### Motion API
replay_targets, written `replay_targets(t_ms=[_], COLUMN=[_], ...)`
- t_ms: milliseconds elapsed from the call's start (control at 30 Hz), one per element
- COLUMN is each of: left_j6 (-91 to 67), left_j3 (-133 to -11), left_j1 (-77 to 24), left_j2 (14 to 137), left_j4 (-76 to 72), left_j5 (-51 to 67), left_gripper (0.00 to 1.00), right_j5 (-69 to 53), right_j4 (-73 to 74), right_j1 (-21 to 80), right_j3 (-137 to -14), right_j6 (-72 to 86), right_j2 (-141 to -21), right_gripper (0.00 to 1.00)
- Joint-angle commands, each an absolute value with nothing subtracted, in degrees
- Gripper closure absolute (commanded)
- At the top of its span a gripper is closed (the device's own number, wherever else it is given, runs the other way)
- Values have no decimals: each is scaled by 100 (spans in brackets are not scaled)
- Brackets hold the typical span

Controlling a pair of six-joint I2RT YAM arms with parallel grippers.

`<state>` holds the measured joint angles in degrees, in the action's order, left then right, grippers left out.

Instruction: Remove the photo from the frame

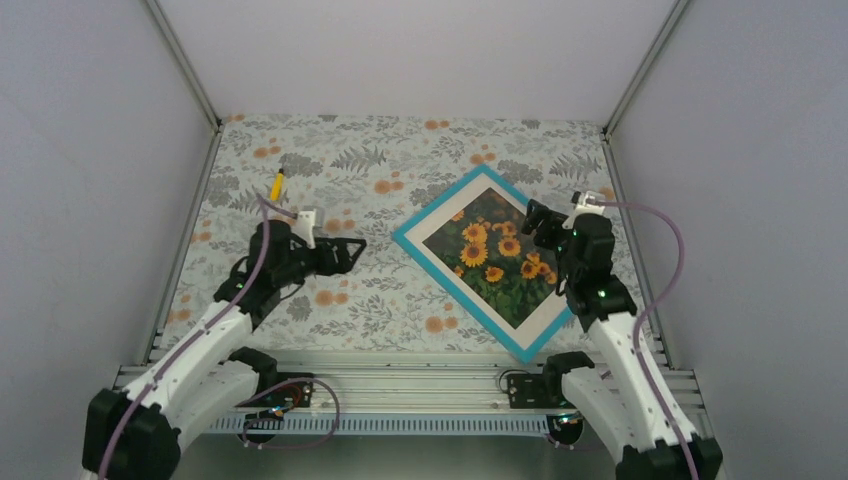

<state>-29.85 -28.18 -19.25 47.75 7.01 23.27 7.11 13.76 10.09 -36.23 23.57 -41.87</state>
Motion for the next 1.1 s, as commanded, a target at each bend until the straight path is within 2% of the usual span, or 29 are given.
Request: replay_targets(t_ms=[0, 167, 433, 667, 1067], left_j6=[-3740, -4305, -4420, -4496, -4432], left_j3=[-2668, -2508, -3046, -3546, -4150], left_j1=[-2888, -3856, -4563, -4741, -4738], left_j2=[5262, 6098, 7794, 8930, 9996], left_j4=[-346, -1253, -1972, -2320, -2183], left_j5=[1649, 1216, 1408, 1773, 1801], left_gripper=[0, 0, 0, 0, 0], right_j5=[-113, -906, -1460, -1711, -2086], right_j4=[643, 534, 179, 320, 539], right_j1=[481, -274, -1236, -1480, -1506], right_j3=[-3690, -4237, -4599, -5209, -5752], right_j6=[2603, 2375, 2151, 1946, 1694], right_j2=[-5033, -6281, -7640, -8747, -10055], right_gripper=[0, 0, 0, 0, 0])
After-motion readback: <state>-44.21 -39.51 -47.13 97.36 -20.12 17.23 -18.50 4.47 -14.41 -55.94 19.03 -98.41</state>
